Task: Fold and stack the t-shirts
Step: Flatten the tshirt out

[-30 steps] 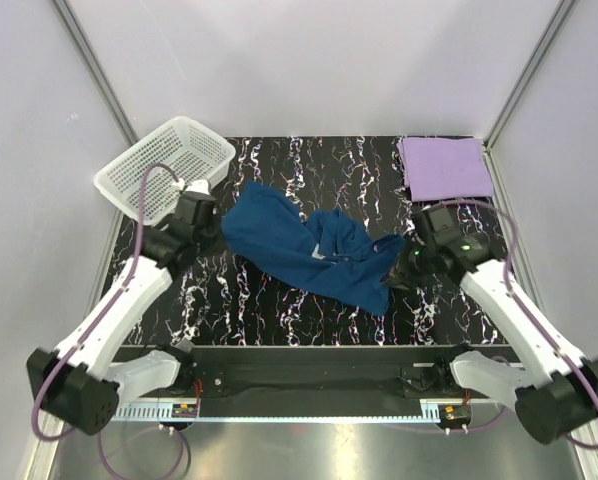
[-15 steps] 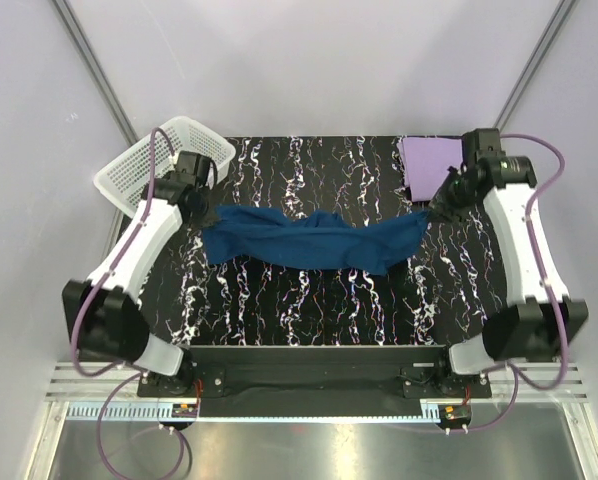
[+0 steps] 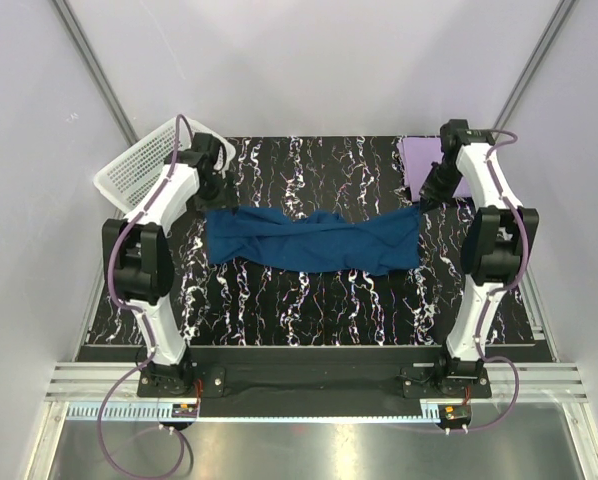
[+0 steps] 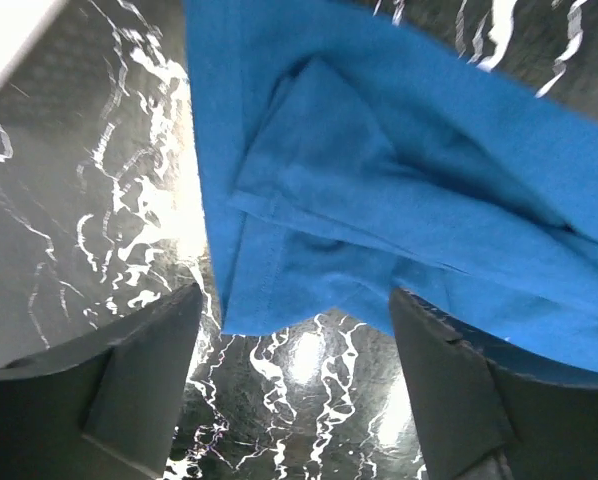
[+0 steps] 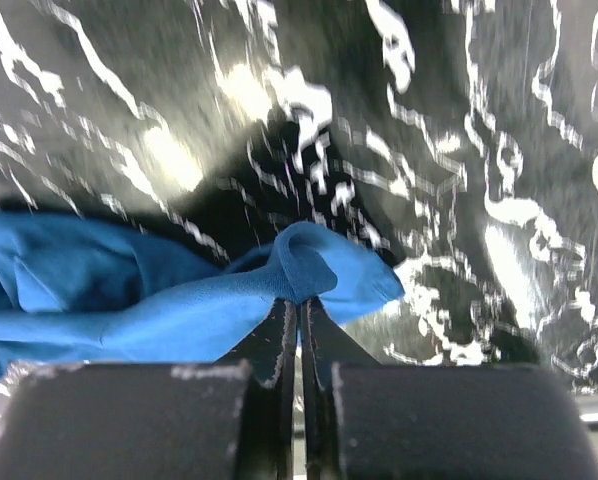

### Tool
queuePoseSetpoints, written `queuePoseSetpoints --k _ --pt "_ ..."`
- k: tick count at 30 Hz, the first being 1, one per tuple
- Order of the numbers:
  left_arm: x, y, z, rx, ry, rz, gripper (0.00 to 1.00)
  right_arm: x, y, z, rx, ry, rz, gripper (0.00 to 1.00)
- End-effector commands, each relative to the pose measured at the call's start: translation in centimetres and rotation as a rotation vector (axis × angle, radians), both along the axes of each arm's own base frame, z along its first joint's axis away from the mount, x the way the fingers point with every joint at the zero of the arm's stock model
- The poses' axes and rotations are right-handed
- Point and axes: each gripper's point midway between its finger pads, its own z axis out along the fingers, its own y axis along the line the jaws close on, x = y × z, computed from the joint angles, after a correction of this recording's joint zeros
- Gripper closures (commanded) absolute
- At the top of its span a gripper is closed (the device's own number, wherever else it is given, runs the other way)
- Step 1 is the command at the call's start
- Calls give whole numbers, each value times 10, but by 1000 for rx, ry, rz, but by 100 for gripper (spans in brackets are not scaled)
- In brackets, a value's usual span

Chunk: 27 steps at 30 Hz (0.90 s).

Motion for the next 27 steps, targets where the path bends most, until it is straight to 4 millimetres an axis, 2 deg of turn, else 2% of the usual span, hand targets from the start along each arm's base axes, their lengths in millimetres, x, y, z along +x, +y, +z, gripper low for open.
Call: queuePoseSetpoints --k 1,3,4,5,6,7,8,9,11,12,13,17,18,21,27 --pt "16 4 48 0 -133 15 17 22 -17 1 -62 -30 4 100" --pt "6 -2 48 -40 -134 15 17 30 -17 -4 -62 -29 9 100" --pt "6 -7 48 -70 -148 12 20 32 -18 -15 -65 -8 13 100" --pt "-5 -12 43 -95 -138 6 22 36 -17 -16 -58 -13 19 100" --pt "-12 -23 38 -159 -116 -14 24 37 -16 -19 -55 -11 23 100" --pt "-13 -30 33 -199 -119 -13 30 40 -16 -22 -52 -12 25 100" --pt "-16 -34 26 -221 -106 -19 34 41 -15 -24 -44 -12 30 100" --pt "-25 -36 11 -237 -66 -25 37 42 -13 -23 -32 -16 33 100" --pt "-25 -36 -3 -234 -55 -25 42 42 -6 -21 4 -31 49 95" --pt "-24 -34 -15 -223 -42 -23 43 41 -4 -19 12 -38 54 92" --pt "-21 -29 -19 -216 -42 -16 44 38 -3 -14 16 -50 64 87" --pt "-3 -13 -33 -174 -71 31 54 28 -1 -3 23 -64 85 87" --pt "1 -8 -41 -171 -56 50 58 26 0 -2 26 -65 89 87" --pt "12 -2 -42 -151 -73 84 64 19 2 0 39 -67 100 91" --pt "20 6 -51 -114 -56 112 64 12 4 -8 52 -52 112 94"
